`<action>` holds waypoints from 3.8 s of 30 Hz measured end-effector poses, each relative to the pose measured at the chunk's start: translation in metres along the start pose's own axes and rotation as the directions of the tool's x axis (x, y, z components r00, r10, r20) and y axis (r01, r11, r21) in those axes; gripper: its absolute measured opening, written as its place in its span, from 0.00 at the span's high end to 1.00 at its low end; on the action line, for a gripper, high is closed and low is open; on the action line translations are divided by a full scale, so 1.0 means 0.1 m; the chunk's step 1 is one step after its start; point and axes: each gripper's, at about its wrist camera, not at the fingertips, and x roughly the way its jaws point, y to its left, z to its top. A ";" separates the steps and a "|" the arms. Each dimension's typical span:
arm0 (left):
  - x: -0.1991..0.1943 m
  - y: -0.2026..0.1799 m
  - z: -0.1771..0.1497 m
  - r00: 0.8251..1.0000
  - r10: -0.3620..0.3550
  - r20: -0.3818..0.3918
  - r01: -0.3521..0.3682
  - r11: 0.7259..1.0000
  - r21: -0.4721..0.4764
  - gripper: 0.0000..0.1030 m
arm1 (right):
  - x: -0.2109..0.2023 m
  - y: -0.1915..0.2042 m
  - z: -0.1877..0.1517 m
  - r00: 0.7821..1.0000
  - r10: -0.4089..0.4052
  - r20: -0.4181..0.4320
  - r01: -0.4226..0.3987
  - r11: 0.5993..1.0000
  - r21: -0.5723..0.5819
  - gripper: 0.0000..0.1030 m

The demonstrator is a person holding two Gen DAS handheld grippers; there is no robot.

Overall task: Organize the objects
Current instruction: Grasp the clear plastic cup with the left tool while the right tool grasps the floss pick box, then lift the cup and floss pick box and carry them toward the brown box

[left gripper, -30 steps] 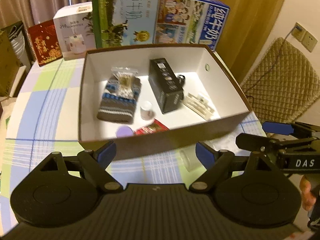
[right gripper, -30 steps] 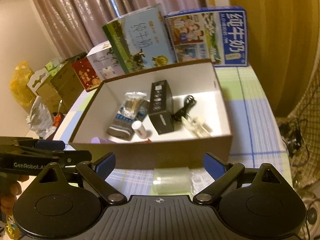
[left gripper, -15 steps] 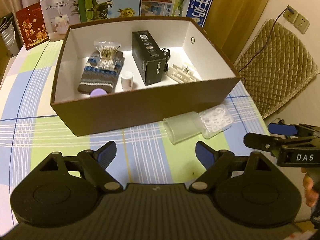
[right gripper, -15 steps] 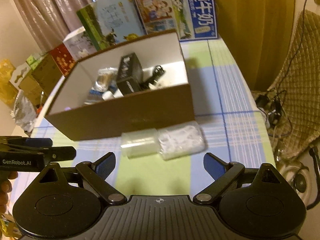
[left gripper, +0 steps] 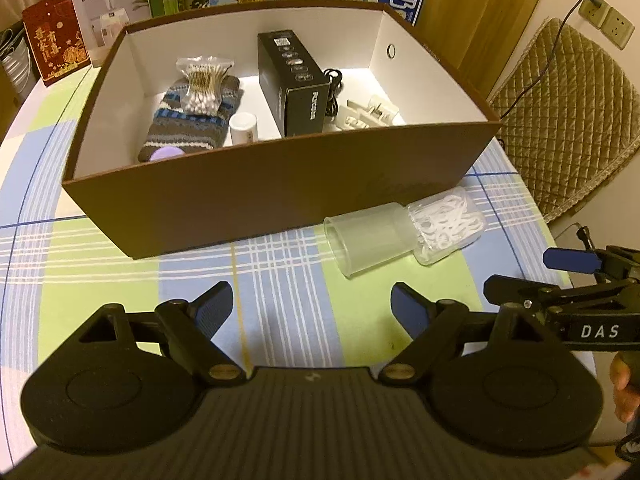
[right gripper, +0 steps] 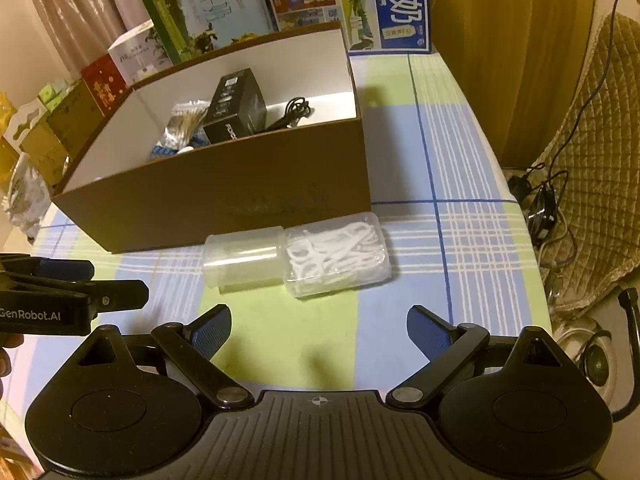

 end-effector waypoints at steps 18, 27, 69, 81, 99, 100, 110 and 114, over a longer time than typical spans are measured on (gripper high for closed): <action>0.39 0.01 0.10 0.999 0.012 -0.052 -0.012 1.000 -0.004 0.19 | 0.58 -0.07 0.08 0.999 -0.042 -0.013 0.041 0.998 -0.046 0.11; 0.53 -0.02 0.13 0.998 0.007 -0.068 -0.008 1.000 -0.009 0.19 | 0.76 -0.10 0.10 0.999 -0.053 -0.001 0.053 0.997 -0.063 0.15; 0.97 -0.42 0.12 0.999 0.045 -0.020 -0.045 0.999 0.024 0.33 | 0.71 -0.54 0.21 0.982 -0.183 0.041 0.185 0.981 -0.058 0.17; 0.58 0.20 -0.38 0.994 0.081 -0.072 -0.085 0.995 -0.058 0.33 | 0.53 0.01 -0.18 0.998 -0.066 -0.024 0.060 0.978 -0.199 0.17; 0.17 0.53 -1.00 0.987 0.110 -0.119 -0.125 0.984 -0.126 0.33 | 0.50 0.79 -0.53 0.992 0.062 -0.113 -0.098 0.932 -0.350 0.14; 0.17 0.53 -0.99 0.987 0.113 -0.118 -0.128 0.983 -0.131 0.32 | 0.51 0.79 -0.52 0.992 0.060 -0.114 -0.096 0.934 -0.345 0.13; 0.26 0.49 -0.93 0.982 0.146 -0.119 -0.161 0.978 -0.134 0.34 | 0.56 0.81 -0.50 0.993 0.043 -0.106 -0.080 0.925 -0.371 0.08; 0.25 0.45 -0.92 0.982 0.148 -0.120 -0.162 0.980 -0.115 0.34 | 0.57 0.82 -0.49 0.994 0.048 -0.101 -0.083 0.920 -0.382 0.08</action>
